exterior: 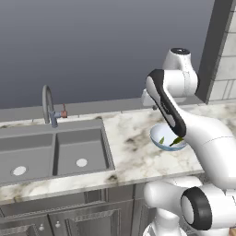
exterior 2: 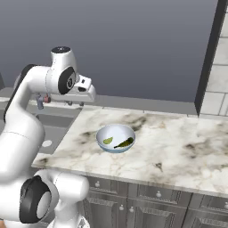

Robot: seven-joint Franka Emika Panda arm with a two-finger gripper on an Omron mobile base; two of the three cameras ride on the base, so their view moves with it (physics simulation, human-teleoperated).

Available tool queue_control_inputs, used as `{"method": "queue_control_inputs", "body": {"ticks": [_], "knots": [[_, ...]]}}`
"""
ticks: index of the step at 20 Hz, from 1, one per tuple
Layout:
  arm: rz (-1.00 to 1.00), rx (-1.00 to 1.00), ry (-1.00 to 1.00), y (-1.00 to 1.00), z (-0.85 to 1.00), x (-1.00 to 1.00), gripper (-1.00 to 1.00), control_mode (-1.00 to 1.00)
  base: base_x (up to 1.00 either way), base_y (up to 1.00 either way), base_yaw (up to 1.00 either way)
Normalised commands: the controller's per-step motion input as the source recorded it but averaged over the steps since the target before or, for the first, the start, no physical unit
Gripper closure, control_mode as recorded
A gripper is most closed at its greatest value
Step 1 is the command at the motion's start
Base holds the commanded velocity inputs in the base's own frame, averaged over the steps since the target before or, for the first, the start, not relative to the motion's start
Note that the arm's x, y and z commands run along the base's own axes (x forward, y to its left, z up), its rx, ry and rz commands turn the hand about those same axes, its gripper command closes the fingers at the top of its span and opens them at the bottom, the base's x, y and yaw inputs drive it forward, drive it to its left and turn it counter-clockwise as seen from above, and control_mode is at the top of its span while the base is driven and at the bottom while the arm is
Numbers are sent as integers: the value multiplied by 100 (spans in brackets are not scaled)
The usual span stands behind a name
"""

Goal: Dump the banana and lemon wedge from the bowl so the bowl can be washed. Place the bowl in the sink after clearing the leftovers.

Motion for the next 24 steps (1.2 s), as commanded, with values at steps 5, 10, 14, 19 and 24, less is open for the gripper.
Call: {"method": "queue_control_inputs", "body": {"ticks": [5,10,14,19,24], "knots": [[0,1,0,-6,-1,0,-100,-100,0,0,0],[-4,4,0,-74,-9,-50,-100,-100,0,0,0],[-13,4,0,-99,-32,-52,-100,-100,0,0,0],[-26,3,3,-93,-51,-20,-100,-100,0,0,0],[-53,11,10,-18,-77,6,-100,-100,0,0,0]]}}
